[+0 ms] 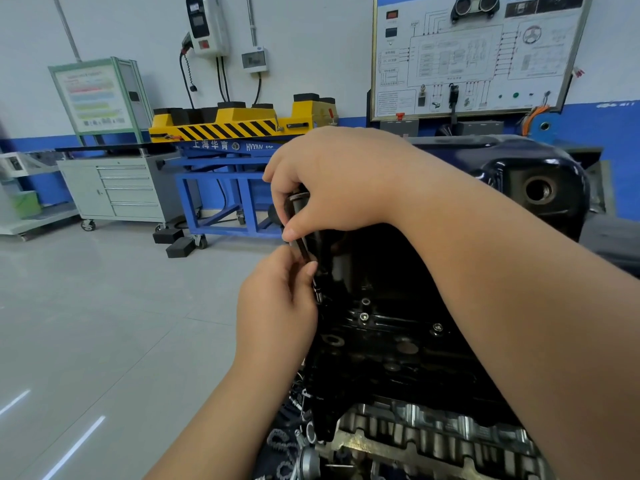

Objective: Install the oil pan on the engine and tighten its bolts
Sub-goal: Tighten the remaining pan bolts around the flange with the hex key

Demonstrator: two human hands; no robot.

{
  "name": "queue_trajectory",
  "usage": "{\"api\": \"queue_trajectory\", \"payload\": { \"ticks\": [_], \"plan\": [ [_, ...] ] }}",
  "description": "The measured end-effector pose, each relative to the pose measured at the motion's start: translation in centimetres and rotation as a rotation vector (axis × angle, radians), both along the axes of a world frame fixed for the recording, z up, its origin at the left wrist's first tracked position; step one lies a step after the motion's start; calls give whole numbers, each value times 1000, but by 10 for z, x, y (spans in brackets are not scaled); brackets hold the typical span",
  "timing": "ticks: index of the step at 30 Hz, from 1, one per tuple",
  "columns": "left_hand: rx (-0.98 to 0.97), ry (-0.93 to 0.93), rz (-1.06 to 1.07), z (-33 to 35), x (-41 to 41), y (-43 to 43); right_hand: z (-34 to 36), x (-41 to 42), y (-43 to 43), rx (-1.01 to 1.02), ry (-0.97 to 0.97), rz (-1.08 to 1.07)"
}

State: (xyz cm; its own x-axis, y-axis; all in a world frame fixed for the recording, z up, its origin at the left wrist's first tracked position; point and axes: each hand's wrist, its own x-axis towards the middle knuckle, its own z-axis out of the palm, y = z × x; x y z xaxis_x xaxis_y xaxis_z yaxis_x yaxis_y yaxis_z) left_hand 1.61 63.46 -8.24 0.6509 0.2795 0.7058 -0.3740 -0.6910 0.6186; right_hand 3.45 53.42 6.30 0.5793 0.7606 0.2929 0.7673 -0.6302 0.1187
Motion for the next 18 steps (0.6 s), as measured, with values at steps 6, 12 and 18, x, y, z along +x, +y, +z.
{"api": "queue_trajectory", "payload": {
  "ticks": [6,12,18],
  "plan": [
    [-90,0,-41,1,-3,-2,-2,2,0,6,-50,3],
    [-182,49,-15,3,1,0,-2,5,1,4,-63,-5],
    [-166,57,-16,1,3,2,-3,5,0,-4,-62,-13]
  ]
}}
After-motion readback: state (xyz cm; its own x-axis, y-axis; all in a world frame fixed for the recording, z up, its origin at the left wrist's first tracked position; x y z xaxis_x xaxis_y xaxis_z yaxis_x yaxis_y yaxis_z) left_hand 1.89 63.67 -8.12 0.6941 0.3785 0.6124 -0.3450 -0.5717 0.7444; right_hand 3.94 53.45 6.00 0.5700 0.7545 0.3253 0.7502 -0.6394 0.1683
